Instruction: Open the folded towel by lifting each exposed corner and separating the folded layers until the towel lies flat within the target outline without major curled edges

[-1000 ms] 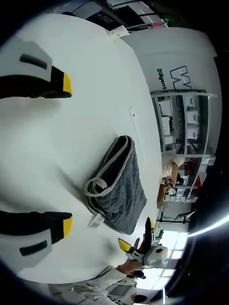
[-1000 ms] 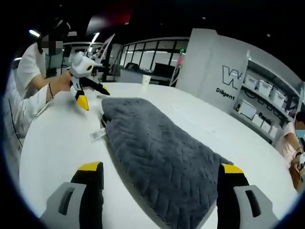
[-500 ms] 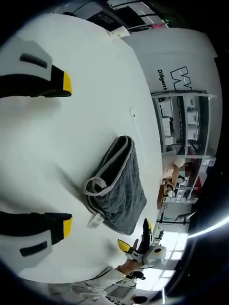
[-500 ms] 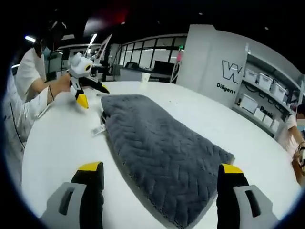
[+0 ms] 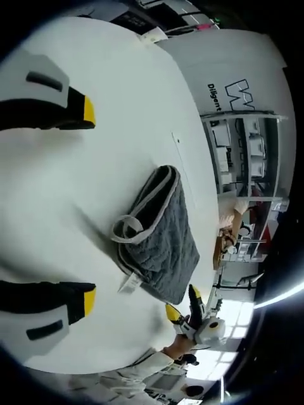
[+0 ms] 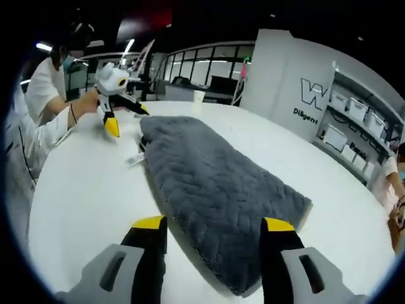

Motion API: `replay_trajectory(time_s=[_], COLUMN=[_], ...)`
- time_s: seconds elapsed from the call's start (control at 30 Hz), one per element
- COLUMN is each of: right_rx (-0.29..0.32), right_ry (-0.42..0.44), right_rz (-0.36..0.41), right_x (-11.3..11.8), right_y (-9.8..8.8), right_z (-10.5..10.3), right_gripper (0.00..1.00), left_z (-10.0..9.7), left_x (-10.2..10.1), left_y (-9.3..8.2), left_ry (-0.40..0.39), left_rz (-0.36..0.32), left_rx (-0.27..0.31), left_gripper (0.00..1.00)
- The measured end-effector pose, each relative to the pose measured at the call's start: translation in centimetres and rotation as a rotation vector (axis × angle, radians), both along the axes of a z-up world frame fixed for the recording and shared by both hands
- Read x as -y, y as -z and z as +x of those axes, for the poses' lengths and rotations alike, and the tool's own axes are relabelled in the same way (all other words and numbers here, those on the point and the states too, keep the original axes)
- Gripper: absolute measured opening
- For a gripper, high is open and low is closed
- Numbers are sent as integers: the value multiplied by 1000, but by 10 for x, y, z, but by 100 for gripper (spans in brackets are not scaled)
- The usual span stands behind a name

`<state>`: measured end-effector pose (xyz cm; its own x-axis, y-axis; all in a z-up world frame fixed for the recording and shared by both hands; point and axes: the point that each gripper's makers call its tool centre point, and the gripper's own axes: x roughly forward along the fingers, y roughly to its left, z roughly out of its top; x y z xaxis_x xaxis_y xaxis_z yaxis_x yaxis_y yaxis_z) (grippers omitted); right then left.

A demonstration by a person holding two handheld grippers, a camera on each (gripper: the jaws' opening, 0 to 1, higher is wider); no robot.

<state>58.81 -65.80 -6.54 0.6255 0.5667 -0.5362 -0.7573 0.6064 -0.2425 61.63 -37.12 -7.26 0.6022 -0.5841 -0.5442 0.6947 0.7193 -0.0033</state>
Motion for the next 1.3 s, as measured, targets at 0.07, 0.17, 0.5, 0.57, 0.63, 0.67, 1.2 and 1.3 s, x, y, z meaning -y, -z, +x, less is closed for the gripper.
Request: replay_trajectory(time_s=[0.07, 0.17, 0.5, 0.57, 0.63, 0.67, 1.2, 1.3], right_rx=[2, 19, 18, 16, 9, 4, 11, -30], right_ry=[-34, -72, -96, -100, -104, -110, -198, -176], right_rz=[-39, -55, -3, -11, -5, 4, 115, 207], right_x=[-5, -13, -19, -22, -25, -27, -81, -94], right_y=[5, 8, 4, 6, 6, 6, 5, 2], right_z=[-2, -5, -6, -6, -6, -7, -12, -12], right_gripper=[41, 20, 0, 0, 0, 0, 0, 0], left_z=[-1, 0, 0, 1, 0, 0, -1, 0], left_x=[1, 0, -1, 0, 1, 2, 2, 2], left_y=[-1, -1, -1, 0, -1, 0, 2, 3], left_ry=[-1, -9, -8, -9, -7, -5, -6, -4], left_rz=[-5, -1, 5, 6, 4, 2, 1, 2], left_rx=[4, 3, 3, 2, 4, 1, -10, -11], left_gripper=[98, 98, 98, 98, 98, 98, 97, 96])
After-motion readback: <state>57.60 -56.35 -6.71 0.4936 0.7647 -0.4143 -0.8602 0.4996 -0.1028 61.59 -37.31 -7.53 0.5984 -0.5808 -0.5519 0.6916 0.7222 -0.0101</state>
